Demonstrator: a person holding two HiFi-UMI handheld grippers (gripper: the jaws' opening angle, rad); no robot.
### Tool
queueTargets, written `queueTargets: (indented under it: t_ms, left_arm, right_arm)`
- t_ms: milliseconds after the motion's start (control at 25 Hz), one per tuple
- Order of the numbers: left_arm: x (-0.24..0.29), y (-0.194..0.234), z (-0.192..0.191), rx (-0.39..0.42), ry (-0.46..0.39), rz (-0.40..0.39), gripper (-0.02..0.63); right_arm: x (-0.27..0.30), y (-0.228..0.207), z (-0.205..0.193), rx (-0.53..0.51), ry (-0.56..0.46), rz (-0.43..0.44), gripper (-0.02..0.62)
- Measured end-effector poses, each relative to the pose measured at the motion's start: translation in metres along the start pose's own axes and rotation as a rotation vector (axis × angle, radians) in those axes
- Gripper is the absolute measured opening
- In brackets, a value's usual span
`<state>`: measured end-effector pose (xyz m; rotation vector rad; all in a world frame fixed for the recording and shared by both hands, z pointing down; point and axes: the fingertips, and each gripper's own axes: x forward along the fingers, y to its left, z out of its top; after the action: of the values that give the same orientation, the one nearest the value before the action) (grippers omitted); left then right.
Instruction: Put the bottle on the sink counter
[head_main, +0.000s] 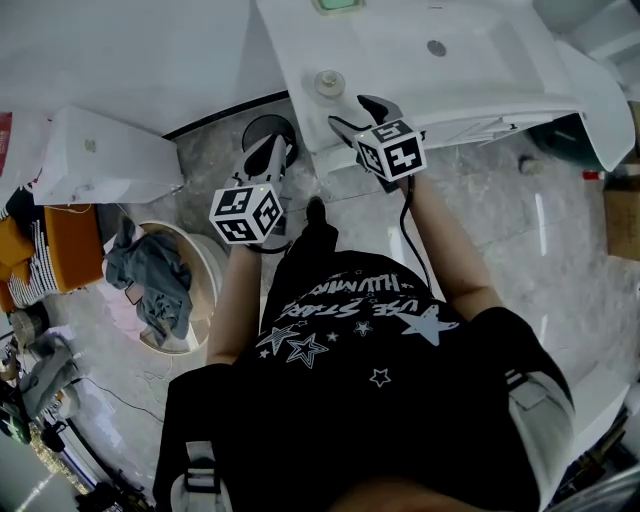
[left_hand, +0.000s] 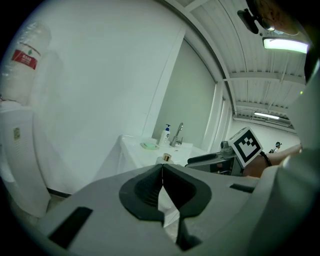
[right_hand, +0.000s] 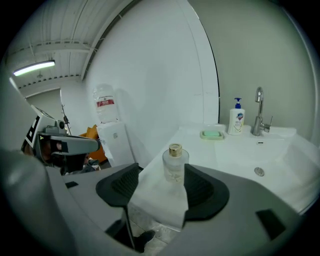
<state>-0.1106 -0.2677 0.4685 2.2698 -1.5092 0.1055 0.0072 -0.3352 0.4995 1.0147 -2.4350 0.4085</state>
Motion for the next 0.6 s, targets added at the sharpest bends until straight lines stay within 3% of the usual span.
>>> queueTargets:
  t_ms: [80, 280, 600]
  left_arm:
    - [-0.009, -0.011, -0.001, 0.006, -0.011, 0.0, 0.009]
    - [-0.034, -0.036, -0.003, 0.014, -0.035, 0.006, 0.009]
    - [-0.074, -0.074, -0.026, 0.004, -0.037, 0.023, 0.009]
  right_arm:
    - [-0.015, 0.001, 0.002, 0.006, -0.032, -0.035, 0.161]
    - [-0.054, 0.008, 0.003, 0.061, -0.107, -0.067, 0.045]
    - [-0.104, 0.029, -0.017, 0.062, -0.144, -0.042, 0.006]
